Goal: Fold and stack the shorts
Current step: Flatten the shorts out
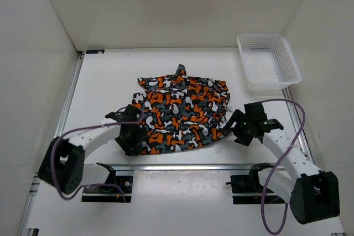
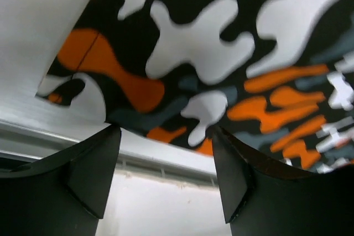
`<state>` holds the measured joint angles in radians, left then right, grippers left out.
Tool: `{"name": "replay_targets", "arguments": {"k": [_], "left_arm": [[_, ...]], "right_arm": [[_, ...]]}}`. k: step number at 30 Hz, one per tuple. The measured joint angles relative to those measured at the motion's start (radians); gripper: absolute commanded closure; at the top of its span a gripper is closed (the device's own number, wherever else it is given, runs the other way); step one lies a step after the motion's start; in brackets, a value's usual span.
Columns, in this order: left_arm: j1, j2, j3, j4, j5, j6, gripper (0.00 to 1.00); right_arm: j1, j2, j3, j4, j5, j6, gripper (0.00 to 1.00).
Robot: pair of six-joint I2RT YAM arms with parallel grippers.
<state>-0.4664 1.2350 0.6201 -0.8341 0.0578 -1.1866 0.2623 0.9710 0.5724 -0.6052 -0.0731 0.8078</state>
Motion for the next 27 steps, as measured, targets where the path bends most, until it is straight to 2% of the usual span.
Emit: {"name": "replay_targets", "arguments": {"k": [1, 3, 5, 6, 7, 11, 12, 15, 20, 25, 26, 27], "left_arm": [[0.0, 0.039, 0.01, 0.006, -0.002, 0.001, 0.26], [0.0, 0.123, 0.042, 0.017, -0.011, 0.011, 0.46], [0.002, 0.185, 0.086, 0.021, -0.018, 0.027, 0.71], [0.008, 0.203, 0.106, 0.028, -0.024, 0.039, 0.89], [0.013, 0.219, 0.126, 0.032, -0.026, 0.05, 0.9], [0.045, 0.236, 0.182, 0.05, -0.037, 0.091, 0.9], [0.053, 0.235, 0.193, 0.052, -0.04, 0.099, 0.9], [0.073, 0.233, 0.23, 0.044, -0.047, 0.121, 0.9], [0.097, 0.217, 0.386, -0.059, -0.098, 0.172, 0.9], [0.13, 0.209, 0.611, -0.131, -0.147, 0.234, 0.9], [0.137, 0.223, 0.659, -0.146, -0.149, 0.245, 0.88], [0.14, 0.242, 0.699, -0.148, -0.152, 0.254, 0.77]], "right_arm": [[-0.008, 0.015, -0.007, 0.017, -0.006, 0.003, 0.17], [-0.013, 0.05, -0.011, 0.058, -0.011, 0.008, 0.2], [-0.013, 0.089, -0.011, 0.104, -0.009, 0.012, 0.24], [-0.013, 0.111, -0.011, 0.123, -0.007, 0.013, 0.26], [-0.013, 0.138, -0.011, 0.139, -0.003, 0.016, 0.29], [-0.013, 0.223, -0.011, 0.194, 0.022, 0.024, 0.53], [-0.013, 0.235, -0.011, 0.208, 0.025, 0.024, 0.7], [-0.013, 0.276, 0.0, 0.232, 0.026, 0.027, 0.99], [-0.013, 0.303, 0.133, 0.156, 0.021, 0.012, 1.0], [-0.013, 0.227, 0.246, 0.091, 0.023, -0.005, 1.0], [-0.013, 0.219, 0.254, 0.083, 0.019, -0.003, 1.0], [-0.014, 0.217, 0.263, 0.075, 0.014, 0.0, 1.0]]}}
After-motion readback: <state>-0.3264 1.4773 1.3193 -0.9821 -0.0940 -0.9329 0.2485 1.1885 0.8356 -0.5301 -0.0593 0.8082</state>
